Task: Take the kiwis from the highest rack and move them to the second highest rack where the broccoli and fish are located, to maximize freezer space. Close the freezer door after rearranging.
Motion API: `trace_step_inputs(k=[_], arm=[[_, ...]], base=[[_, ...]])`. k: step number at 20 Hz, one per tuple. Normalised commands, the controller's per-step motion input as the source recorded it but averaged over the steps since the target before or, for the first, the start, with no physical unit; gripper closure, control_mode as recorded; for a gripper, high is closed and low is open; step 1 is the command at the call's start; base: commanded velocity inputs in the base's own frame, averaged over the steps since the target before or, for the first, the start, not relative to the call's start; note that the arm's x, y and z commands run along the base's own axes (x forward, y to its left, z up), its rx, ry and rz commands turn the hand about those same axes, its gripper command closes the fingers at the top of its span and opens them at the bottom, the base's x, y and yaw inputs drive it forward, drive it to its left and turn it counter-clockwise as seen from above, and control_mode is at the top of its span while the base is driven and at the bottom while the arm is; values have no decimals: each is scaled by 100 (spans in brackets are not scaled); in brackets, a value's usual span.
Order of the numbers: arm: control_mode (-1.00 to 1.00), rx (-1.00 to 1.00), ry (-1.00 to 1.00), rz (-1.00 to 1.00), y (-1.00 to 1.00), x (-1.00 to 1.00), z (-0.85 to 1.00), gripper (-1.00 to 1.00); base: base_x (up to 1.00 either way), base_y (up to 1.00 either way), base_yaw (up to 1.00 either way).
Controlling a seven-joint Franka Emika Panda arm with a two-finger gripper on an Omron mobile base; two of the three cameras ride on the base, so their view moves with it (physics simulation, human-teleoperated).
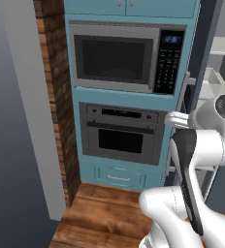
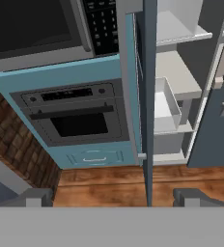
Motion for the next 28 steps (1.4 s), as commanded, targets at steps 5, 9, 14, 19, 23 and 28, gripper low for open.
trace_step_inputs(k=[5,9,14,19,23,28], arm=[[100,0,0,0,0,0,0,-100],[100,0,0,0,0,0,0,-100],[100,0,0,0,0,0,0,-100],[100,0,0,0,0,0,0,-100],[100,0,0,0,0,0,0,-100],[100,0,0,0,0,0,0,-100]], base=[[34,44,-39],[46,64,-56],[57,71,-55],[61,59,-54],[68,59,-45],[69,50,-35]])
